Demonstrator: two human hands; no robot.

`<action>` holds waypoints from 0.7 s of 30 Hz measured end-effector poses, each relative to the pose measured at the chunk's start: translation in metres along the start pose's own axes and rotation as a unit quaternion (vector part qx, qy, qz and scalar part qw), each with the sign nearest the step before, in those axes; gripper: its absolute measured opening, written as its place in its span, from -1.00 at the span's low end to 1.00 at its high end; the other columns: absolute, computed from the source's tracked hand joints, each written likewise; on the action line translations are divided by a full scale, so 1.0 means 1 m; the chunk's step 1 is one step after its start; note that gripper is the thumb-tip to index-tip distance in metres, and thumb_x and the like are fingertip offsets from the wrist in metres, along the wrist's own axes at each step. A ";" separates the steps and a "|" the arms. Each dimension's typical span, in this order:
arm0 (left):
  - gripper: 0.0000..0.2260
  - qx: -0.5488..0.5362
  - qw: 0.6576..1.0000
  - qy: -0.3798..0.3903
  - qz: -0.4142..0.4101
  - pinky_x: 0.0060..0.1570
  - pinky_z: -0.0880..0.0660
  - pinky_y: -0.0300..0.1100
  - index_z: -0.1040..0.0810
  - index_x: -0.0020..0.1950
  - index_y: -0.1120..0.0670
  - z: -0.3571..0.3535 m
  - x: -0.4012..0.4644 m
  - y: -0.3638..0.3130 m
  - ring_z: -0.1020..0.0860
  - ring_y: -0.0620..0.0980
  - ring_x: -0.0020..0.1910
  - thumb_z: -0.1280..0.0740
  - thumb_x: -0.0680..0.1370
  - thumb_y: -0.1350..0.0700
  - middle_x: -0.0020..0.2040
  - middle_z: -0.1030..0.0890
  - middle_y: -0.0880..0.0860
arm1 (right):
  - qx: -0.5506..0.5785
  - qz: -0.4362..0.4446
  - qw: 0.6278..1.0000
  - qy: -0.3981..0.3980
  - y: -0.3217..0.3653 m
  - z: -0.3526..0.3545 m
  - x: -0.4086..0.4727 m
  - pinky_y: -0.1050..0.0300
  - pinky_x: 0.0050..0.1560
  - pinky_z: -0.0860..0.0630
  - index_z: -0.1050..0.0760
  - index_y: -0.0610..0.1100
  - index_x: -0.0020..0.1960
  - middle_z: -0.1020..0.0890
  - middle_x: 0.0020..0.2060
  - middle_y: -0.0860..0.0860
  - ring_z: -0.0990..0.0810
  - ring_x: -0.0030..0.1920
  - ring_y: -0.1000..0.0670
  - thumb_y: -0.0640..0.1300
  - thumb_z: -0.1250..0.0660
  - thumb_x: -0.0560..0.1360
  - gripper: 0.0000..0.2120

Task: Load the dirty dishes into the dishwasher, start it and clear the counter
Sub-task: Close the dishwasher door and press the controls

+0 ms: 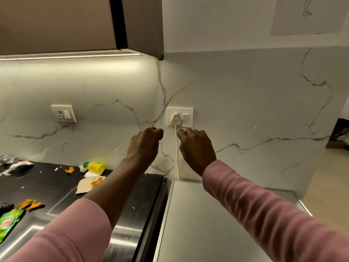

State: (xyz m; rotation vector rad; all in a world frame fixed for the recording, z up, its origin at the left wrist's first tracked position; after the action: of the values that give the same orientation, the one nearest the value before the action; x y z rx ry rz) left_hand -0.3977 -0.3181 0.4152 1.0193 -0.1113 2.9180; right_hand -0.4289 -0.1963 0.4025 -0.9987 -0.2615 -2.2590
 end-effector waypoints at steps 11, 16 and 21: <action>-0.83 -0.024 0.998 -0.030 -0.044 -0.18 -0.35 -0.25 -0.57 0.13 0.07 0.102 -0.107 -0.020 -0.62 0.02 -0.06 -0.37 0.55 0.20 0.01 -0.65 0.04 | 0.014 -0.034 0.999 -0.004 0.095 0.103 -0.079 0.04 -0.12 -0.46 -0.51 -0.17 0.07 -0.62 -0.19 -0.10 -0.58 -0.21 -0.10 -0.28 -0.35 0.47 -0.81; -0.89 -0.048 0.998 -0.012 -0.035 -0.27 -0.27 -0.31 -0.56 0.09 0.04 0.131 -0.160 -0.021 -0.50 -0.08 -0.19 -0.33 0.57 0.15 -0.01 -0.63 0.01 | 0.037 -0.075 0.996 -0.024 0.139 0.142 -0.138 0.10 -0.26 -0.45 -0.53 -0.16 -0.05 -0.58 -0.32 -0.06 -0.53 -0.36 -0.04 -0.28 -0.48 0.36 -0.80; -0.94 -0.059 0.998 0.012 -0.006 -0.30 -0.23 -0.23 -0.57 0.01 0.07 0.149 -0.213 -0.014 -0.46 -0.05 -0.21 -0.32 0.56 0.15 -0.06 -0.62 0.04 | 0.013 -0.080 0.996 -0.021 0.162 0.176 -0.187 0.16 -0.30 -0.37 -0.52 -0.14 -0.11 -0.57 -0.36 -0.03 -0.42 -0.41 0.02 -0.26 -0.48 0.36 -0.82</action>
State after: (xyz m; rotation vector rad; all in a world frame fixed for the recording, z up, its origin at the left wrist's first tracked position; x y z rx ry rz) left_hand -0.1384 -0.3211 0.3993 0.9625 -0.2702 2.8727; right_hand -0.1291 -0.1582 0.3775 -1.0461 -0.4021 -2.3736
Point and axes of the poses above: each hand's wrist, its own x-axis towards the middle knuckle, its own z-axis out of the back of the hand, y = z × x, the point moved 7 cm from there along x, towards the middle knuckle
